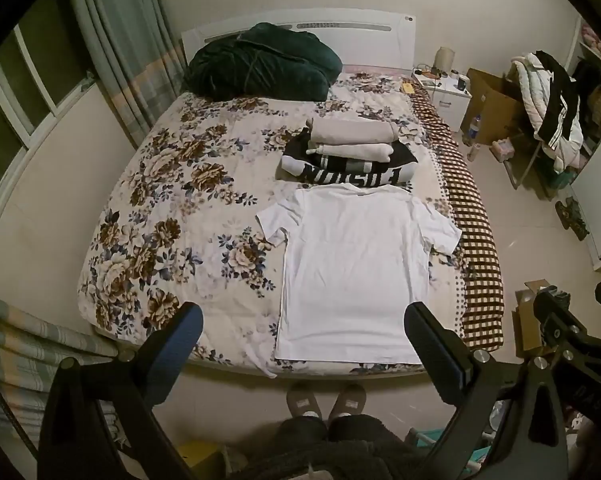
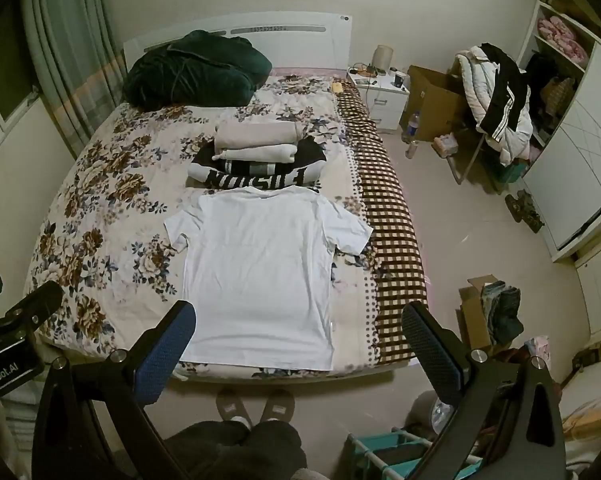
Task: Fold small clothes
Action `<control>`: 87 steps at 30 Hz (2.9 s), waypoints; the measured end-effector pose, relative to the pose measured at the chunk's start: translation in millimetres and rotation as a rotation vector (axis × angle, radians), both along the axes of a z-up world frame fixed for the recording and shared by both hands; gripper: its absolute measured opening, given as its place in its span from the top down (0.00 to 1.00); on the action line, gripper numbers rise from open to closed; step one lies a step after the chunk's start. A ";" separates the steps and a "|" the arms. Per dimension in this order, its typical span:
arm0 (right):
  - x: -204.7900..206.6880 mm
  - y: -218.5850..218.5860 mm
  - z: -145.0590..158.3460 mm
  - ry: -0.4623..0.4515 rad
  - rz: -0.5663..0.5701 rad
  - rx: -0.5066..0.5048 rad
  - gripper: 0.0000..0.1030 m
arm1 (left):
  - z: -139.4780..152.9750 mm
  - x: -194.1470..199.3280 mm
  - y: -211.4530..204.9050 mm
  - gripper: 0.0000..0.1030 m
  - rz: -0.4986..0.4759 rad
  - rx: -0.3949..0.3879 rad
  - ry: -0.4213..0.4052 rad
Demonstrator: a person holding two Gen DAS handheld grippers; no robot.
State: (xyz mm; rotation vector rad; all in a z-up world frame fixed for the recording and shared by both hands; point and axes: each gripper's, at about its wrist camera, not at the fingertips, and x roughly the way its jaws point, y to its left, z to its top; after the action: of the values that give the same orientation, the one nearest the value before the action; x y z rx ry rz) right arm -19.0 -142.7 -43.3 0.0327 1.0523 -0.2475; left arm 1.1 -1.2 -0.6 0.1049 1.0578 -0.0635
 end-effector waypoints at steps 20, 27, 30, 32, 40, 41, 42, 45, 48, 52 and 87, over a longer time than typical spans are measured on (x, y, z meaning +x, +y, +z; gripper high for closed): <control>4.0 2.7 17.6 -0.015 0.006 0.003 0.00 | 13.9 -1.7 6.0 0.00 0.001 -0.002 -0.011; 12.3 7.0 34.3 -0.022 0.006 0.002 0.00 | 14.1 -1.8 7.2 0.00 0.000 -0.005 -0.012; 11.1 6.5 33.6 -0.024 0.006 0.003 0.00 | 15.8 -2.1 7.9 0.00 0.000 -0.006 -0.013; 11.2 6.3 33.8 -0.025 0.006 0.004 0.00 | 14.0 -2.7 7.6 0.00 0.000 -0.007 -0.015; 12.8 8.2 39.4 -0.030 0.008 0.004 0.00 | 26.2 3.8 -1.3 0.00 0.002 -0.007 -0.018; 10.4 7.3 36.7 -0.030 0.007 0.005 0.00 | 27.4 4.3 -1.5 0.00 0.003 -0.009 -0.017; 11.4 7.8 38.0 -0.030 0.007 0.005 0.00 | 25.8 3.2 -0.9 0.00 0.001 -0.010 -0.019; 9.0 7.4 35.8 -0.033 0.007 0.005 0.00 | 25.4 2.8 -0.1 0.00 0.001 -0.011 -0.020; 8.7 7.3 35.3 -0.033 0.007 0.005 0.00 | 25.5 2.4 -0.1 0.00 0.000 -0.011 -0.020; 8.3 7.3 35.0 -0.034 0.007 0.005 0.00 | 25.7 2.0 0.5 0.00 0.002 -0.013 -0.022; 87.4 -66.8 -62.0 -0.032 -0.189 0.171 0.00 | -53.2 120.9 -7.4 0.00 0.094 0.095 -0.129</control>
State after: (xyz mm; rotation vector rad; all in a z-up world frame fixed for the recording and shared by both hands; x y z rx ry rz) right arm 68.4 -209.5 -105.3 0.2901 1.0375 -0.3264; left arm 122.1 -8.7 -53.8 0.1433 0.9352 0.0782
